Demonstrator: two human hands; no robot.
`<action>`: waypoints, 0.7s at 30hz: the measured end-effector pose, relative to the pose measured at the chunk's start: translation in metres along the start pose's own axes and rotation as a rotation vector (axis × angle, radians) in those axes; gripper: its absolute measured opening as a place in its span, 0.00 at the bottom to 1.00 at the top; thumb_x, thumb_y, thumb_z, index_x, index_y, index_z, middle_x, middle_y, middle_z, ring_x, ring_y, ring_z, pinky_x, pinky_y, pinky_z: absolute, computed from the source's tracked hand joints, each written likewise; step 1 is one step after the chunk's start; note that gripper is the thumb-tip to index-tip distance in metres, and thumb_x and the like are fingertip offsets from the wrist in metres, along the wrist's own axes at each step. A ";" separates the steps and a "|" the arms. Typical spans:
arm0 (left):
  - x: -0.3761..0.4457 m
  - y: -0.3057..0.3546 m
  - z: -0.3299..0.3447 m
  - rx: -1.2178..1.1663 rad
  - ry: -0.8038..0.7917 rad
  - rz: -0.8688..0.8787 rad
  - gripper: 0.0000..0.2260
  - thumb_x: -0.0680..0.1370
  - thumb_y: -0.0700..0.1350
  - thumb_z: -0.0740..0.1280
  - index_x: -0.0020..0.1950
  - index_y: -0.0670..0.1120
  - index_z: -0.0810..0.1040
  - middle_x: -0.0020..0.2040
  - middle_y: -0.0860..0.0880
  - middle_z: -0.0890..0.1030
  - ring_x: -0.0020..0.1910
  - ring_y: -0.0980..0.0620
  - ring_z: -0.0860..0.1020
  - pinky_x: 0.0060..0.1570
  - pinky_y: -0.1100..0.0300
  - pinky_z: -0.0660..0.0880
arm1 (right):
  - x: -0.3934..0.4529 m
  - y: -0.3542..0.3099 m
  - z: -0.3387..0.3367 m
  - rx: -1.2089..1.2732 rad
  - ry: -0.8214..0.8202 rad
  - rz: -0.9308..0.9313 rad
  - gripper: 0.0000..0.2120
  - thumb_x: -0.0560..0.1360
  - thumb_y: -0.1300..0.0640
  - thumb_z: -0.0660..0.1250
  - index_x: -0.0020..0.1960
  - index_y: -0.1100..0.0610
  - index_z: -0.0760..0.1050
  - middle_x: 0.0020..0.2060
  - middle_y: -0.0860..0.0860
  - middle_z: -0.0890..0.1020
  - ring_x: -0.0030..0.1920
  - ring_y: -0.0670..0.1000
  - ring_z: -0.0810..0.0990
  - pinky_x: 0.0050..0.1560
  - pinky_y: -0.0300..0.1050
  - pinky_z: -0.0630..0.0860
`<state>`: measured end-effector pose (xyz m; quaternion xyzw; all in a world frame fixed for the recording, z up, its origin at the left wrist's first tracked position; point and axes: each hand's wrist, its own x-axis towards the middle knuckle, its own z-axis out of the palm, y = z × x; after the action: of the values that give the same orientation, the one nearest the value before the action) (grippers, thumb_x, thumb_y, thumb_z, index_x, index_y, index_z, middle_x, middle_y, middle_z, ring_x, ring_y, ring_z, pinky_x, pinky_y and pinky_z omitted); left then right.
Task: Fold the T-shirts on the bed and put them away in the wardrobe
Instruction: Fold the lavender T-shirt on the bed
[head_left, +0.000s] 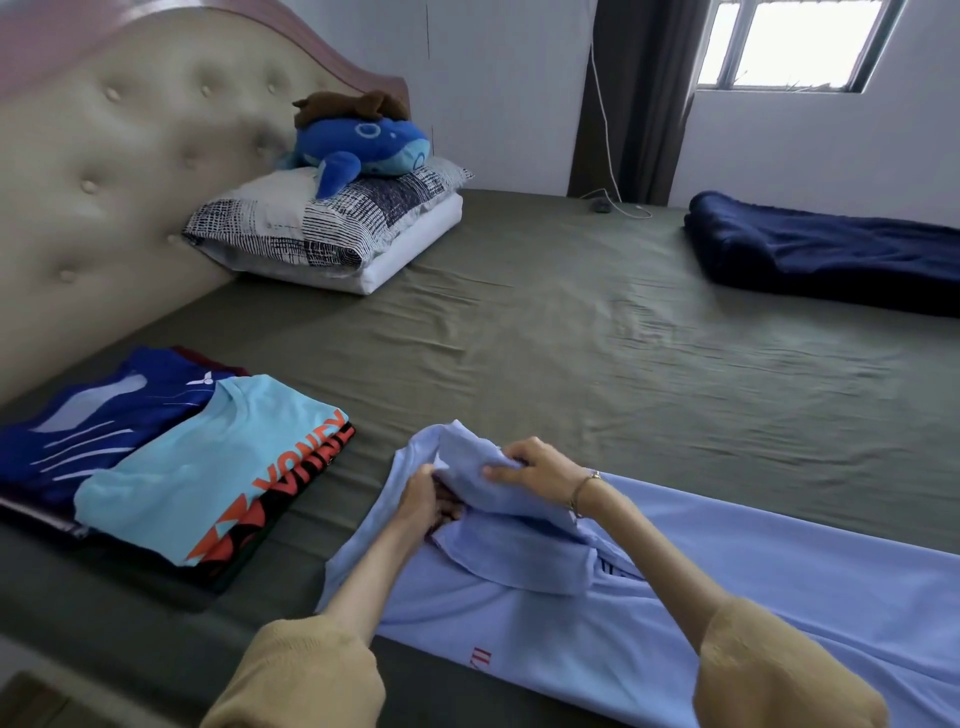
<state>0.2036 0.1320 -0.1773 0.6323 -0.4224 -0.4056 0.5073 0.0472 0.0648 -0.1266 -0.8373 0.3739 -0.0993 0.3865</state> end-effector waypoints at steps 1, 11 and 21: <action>0.001 -0.002 -0.001 -0.106 0.018 -0.067 0.19 0.71 0.60 0.58 0.41 0.48 0.82 0.30 0.47 0.79 0.29 0.51 0.76 0.33 0.55 0.73 | -0.007 0.002 0.003 -0.021 -0.070 0.000 0.18 0.77 0.53 0.65 0.31 0.53 0.66 0.29 0.46 0.66 0.31 0.45 0.62 0.34 0.36 0.61; 0.012 -0.030 -0.003 -0.059 0.053 -0.464 0.09 0.80 0.40 0.61 0.54 0.37 0.77 0.53 0.39 0.80 0.52 0.41 0.78 0.52 0.51 0.74 | -0.044 0.005 0.041 -0.195 -0.242 -0.043 0.13 0.78 0.49 0.60 0.56 0.53 0.79 0.53 0.51 0.81 0.54 0.52 0.76 0.59 0.47 0.71; 0.021 -0.018 -0.005 -0.236 0.121 -0.380 0.15 0.71 0.49 0.65 0.55 0.46 0.78 0.55 0.44 0.74 0.47 0.44 0.78 0.44 0.54 0.75 | -0.049 0.004 0.040 -0.500 -0.241 -0.055 0.19 0.69 0.52 0.72 0.59 0.50 0.72 0.43 0.44 0.74 0.49 0.52 0.76 0.49 0.43 0.67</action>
<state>0.2171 0.1162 -0.1958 0.6600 -0.2142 -0.5016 0.5167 0.0290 0.1200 -0.1507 -0.9222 0.3154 0.0858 0.2068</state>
